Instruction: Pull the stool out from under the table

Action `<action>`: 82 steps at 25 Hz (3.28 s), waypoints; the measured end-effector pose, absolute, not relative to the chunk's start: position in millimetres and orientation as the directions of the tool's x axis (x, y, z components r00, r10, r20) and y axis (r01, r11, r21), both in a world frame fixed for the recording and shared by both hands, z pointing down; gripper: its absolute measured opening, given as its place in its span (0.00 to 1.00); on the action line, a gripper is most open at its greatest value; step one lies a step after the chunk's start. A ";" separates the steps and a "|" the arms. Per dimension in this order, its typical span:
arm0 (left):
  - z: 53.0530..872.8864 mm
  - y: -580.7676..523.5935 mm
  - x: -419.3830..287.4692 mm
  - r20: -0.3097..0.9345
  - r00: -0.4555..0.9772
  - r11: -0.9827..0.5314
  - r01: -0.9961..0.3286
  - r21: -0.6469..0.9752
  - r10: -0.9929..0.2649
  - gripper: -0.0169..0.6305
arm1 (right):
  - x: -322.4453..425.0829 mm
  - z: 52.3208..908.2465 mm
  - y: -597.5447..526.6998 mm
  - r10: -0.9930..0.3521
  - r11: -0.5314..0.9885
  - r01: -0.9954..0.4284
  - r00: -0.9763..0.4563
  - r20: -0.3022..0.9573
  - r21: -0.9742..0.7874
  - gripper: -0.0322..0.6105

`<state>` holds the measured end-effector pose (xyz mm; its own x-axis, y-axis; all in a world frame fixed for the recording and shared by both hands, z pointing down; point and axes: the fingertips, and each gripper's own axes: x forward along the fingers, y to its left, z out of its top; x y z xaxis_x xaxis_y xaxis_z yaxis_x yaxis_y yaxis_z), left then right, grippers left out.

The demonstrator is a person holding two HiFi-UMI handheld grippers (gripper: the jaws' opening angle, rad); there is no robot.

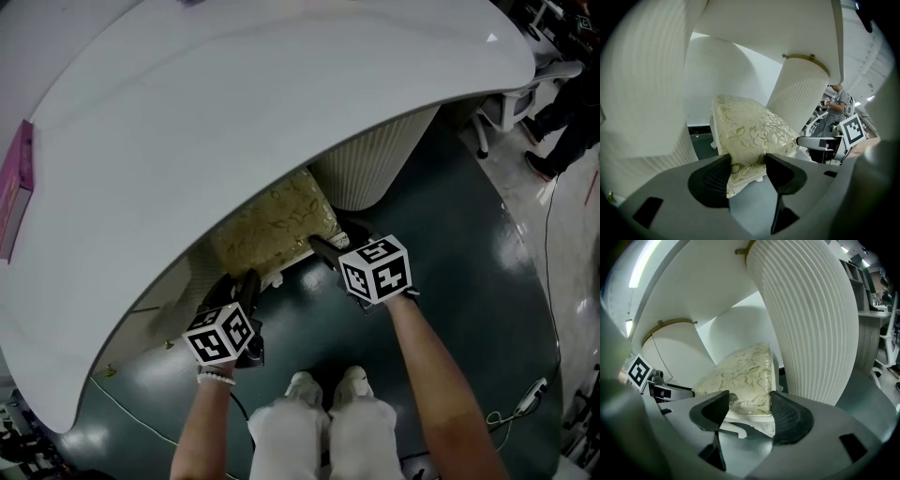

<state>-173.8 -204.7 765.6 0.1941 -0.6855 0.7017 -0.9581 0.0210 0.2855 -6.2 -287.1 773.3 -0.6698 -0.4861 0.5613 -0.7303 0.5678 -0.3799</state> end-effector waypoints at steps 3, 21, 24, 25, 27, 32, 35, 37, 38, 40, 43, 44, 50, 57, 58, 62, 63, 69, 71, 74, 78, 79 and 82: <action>766.1 -186.0 -164.6 0.725 0.203 0.021 -0.958 0.287 -0.658 0.41 | 3.1 773.5 -268.5 -0.462 0.563 -0.734 -0.661 0.591 -0.381 0.51; 766.8 -91.0 -120.9 0.808 0.233 0.007 -0.959 0.282 -0.540 0.40 | 48.4 774.6 -169.6 -0.387 0.526 -0.763 -0.609 0.693 -0.377 0.51; 765.8 -75.0 -116.6 0.813 0.236 0.005 -0.960 0.281 -0.533 0.40 | 52.9 773.8 -153.7 -0.379 0.528 -0.761 -0.608 0.697 -0.377 0.51; 766.0 -70.3 -115.2 0.814 0.237 0.005 -0.959 0.282 -0.530 0.40 | 54.4 773.7 -148.9 -0.378 0.527 -0.762 -0.607 0.699 -0.377 0.51; 766.9 -61.3 -112.3 0.819 0.240 0.001 -0.959 0.283 -0.522 0.40 | 57.7 774.7 -138.7 -0.374 0.523 -0.764 -0.604 0.704 -0.377 0.51; 767.5 -36.5 -101.7 0.834 0.253 -0.014 -0.959 0.283 -0.491 0.40 | 69.8 775.2 -111.0 -0.366 0.507 -0.774 -0.593 0.717 -0.380 0.51; 767.9 -22.5 -95.3 0.840 0.264 -0.022 -0.957 0.288 -0.474 0.39 | 76.7 775.3 -96.4 -0.362 0.500 -0.780 -0.584 0.727 -0.378 0.51; 768.4 -11.6 -91.1 0.844 0.269 -0.028 -0.957 0.290 -0.463 0.39 | 81.2 775.7 -85.5 -0.357 0.491 -0.785 -0.577 0.734 -0.377 0.51; 768.3 -6.2 -89.1 0.846 0.272 -0.032 -0.956 0.290 -0.458 0.39 | 83.3 775.7 -79.9 -0.355 0.487 -0.787 -0.574 0.738 -0.377 0.51; 767.7 3.4 -85.0 0.850 0.278 -0.043 -0.956 0.290 -0.447 0.39 | 88.0 775.4 -69.8 -0.351 0.482 -0.791 -0.569 0.744 -0.377 0.51; 767.3 16.3 -78.4 0.859 0.284 -0.059 -0.956 0.287 -0.426 0.38 | 95.5 774.6 -55.2 -0.352 0.470 -0.799 -0.560 0.750 -0.376 0.51; 767.4 20.9 -76.7 0.862 0.285 -0.063 -0.956 0.286 -0.419 0.38 | 97.6 774.5 -49.8 -0.351 0.465 -0.802 -0.557 0.753 -0.376 0.51; 768.3 48.3 -69.1 0.880 0.305 -0.115 -0.952 0.283 -0.364 0.37 | 107.4 775.1 -16.7 -0.340 0.433 -0.821 -0.532 0.775 -0.373 0.51; 768.7 77.3 -62.5 0.895 0.322 -0.174 -0.944 0.280 -0.308 0.36 | 116.6 774.4 19.1 -0.328 0.391 -0.843 -0.502 0.800 -0.369 0.51; 769.2 80.8 -62.5 0.897 0.322 -0.180 -0.943 0.278 -0.302 0.36 | 116.8 774.8 23.7 -0.327 0.384 -0.847 -0.497 0.804 -0.367 0.51; 769.3 88.3 -60.8 0.904 0.323 -0.201 -0.940 0.274 -0.280 0.36 | 120.0 774.3 37.6 -0.325 0.356 -0.860 -0.480 0.815 -0.365 0.50; 769.6 88.2 -60.1 0.904 0.325 -0.204 -0.940 0.275 -0.277 0.36 | 121.0 774.3 39.2 -0.325 0.348 -0.864 -0.475 0.818 -0.364 0.50; 770.3 88.5 -62.4 0.911 0.319 -0.215 -0.939 0.267 -0.261 0.37 | 121.3 774.5 43.1 -0.315 0.318 -0.883 -0.442 0.840 -0.345 0.50; 767.8 85.0 -67.7 0.914 0.307 -0.210 -0.944 0.256 -0.266 0.38 | 121.6 772.7 42.1 -0.310 0.323 -0.891 -0.419 0.853 -0.320 0.50; 750.2 73.0 -73.3 0.896 0.308 -0.200 -0.946 0.254 -0.319 0.32 | 127.7 759.0 35.8 -0.352 0.313 -0.915 -0.362 0.863 -0.256 0.37; 699.2 41.4 -67.6 0.845 0.344 -0.281 -0.929 0.242 -0.409 0.10 | 123.7 713.5 20.6 -0.437 0.305 -0.927 -0.340 0.832 -0.218 0.19; 681.4 31.5 -65.4 0.825 0.356 -0.302 -0.923 0.237 -0.439 0.08 | 119.4 699.0 17.8 -0.450 0.315 -0.924 -0.348 0.823 -0.218 0.18; 623.0 4.7 -55.1 0.759 0.394 -0.355 -0.907 0.227 -0.519 0.06 | 106.9 652.2 9.4 -0.485 0.349 -0.912 -0.374 0.790 -0.217 0.15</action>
